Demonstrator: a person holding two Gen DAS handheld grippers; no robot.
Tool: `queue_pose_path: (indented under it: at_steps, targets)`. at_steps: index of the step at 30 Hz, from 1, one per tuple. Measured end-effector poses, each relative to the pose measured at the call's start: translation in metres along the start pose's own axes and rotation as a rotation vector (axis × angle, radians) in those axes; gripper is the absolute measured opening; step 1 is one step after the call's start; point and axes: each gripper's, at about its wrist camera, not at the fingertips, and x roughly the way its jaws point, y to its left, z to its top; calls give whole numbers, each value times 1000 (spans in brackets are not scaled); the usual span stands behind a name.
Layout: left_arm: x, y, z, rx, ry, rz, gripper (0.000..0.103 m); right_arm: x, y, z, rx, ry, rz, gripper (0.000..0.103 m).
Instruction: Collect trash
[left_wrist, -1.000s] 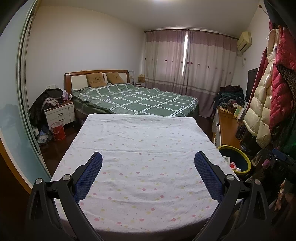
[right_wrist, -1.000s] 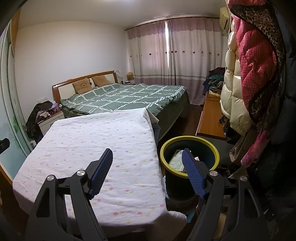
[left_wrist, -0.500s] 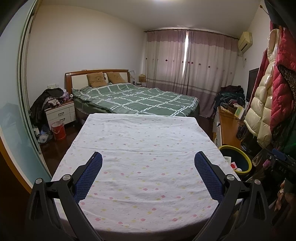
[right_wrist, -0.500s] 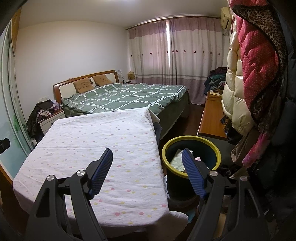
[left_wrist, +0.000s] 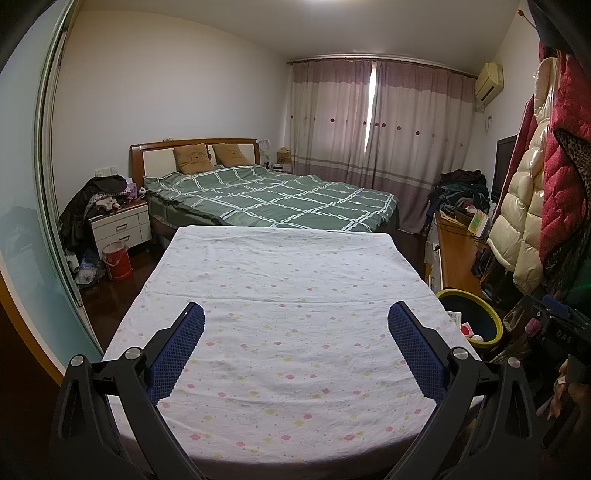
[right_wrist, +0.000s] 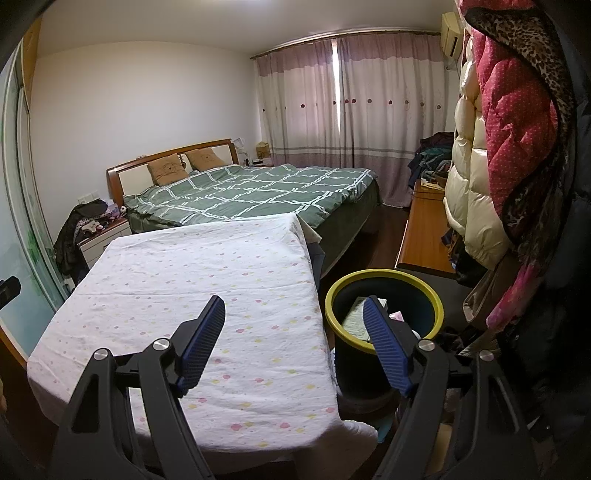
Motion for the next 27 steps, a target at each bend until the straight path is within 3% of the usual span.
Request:
queue_pose_path:
  at_steps: [27]
  targets:
    - [3, -2, -6, 0, 11, -2, 98, 2, 3, -3, 9, 4, 2, 73]
